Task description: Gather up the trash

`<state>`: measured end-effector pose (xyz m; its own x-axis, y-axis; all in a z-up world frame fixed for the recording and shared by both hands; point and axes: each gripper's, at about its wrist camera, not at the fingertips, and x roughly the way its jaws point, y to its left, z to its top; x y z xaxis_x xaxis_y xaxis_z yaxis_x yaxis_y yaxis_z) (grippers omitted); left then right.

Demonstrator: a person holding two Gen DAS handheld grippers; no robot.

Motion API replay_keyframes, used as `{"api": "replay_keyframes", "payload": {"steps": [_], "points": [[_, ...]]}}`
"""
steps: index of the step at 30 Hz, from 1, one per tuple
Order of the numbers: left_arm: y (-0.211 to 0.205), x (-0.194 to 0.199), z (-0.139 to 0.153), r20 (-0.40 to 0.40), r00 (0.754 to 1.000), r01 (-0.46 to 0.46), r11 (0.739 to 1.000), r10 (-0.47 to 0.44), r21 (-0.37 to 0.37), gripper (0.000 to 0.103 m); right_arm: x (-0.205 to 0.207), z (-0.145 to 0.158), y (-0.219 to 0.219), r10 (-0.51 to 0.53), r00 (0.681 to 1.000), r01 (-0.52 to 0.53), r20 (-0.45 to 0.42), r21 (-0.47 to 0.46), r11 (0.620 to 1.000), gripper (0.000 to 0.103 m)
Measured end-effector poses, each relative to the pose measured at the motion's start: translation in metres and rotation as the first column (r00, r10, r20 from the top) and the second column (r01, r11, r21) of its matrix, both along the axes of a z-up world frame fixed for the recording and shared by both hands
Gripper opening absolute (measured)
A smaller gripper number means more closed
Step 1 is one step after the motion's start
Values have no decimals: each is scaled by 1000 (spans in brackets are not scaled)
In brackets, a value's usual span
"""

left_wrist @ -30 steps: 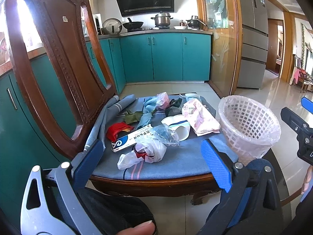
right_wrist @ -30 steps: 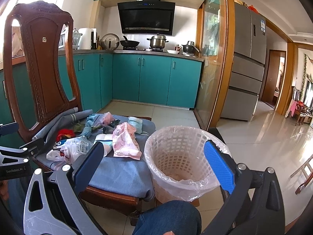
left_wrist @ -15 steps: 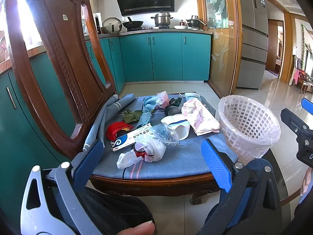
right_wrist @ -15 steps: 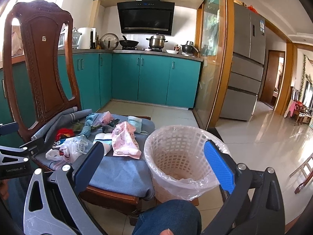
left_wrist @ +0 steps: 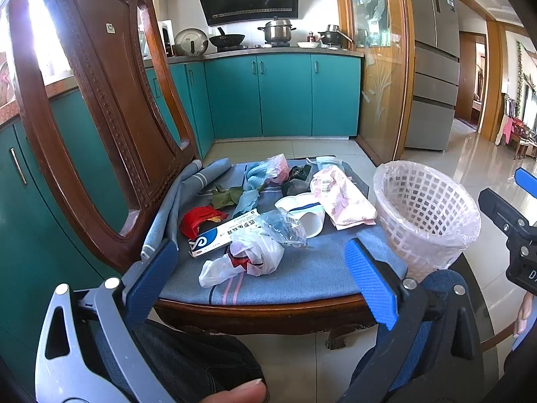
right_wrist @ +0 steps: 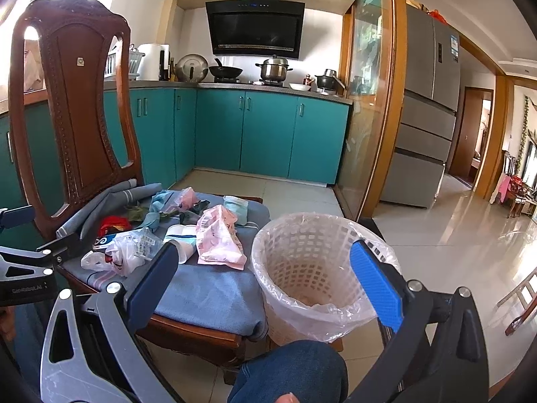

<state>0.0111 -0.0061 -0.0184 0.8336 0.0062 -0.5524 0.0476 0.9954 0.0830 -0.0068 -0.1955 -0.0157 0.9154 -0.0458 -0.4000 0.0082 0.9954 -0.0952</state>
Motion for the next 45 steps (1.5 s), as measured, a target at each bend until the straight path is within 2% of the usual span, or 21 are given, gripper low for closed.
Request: {"api": "replay_keyframes", "payload": {"steps": [11,18,21,24,26,30,33,34,37,39,41,43,45], "points": [[1,1,0,-3,1000,0,1000,0,-3,100,-1,-1,1,4,1000,-4,6,0,1000,100],[4,3,-4,0,1000,-5,1000,5,-19,100,6,2,-5,11,1000,-12,14,63,998,100],[14,-2,0,68,997,-17,996,23,-89,100,20,3,-5,40,999,-41,9,79,996,100],[15,-7,4,154,988,-22,997,32,-71,100,45,4,-1,98,995,-98,6,91,991,100],[14,-5,2,158,987,-4,998,15,-68,100,63,3,7,94,996,-94,4,62,994,100],[11,7,-13,120,993,21,996,-10,-90,100,113,-1,26,193,981,-193,-31,17,981,100],[1,24,-29,14,1000,24,999,-24,-22,100,160,4,39,246,967,-248,-61,-29,968,100],[0,30,-36,-22,1000,11,1000,-11,-4,100,172,5,40,255,964,-258,-75,-28,966,100],[10,44,-46,-81,996,-24,999,21,-40,100,211,1,34,265,957,-270,-114,-28,962,100],[19,53,-52,-106,993,-58,997,53,-44,100,219,-11,26,280,948,-282,-151,8,959,100],[28,65,-60,-127,986,-114,993,112,-4,100,225,-32,14,313,925,-301,-213,91,949,93],[38,78,-67,-155,978,-141,990,137,-11,100,233,-55,11,295,902,-281,-317,89,956,70],[47,93,-77,-215,964,-171,984,157,-51,100,234,-60,12,293,895,-277,-335,96,956,67]]}}
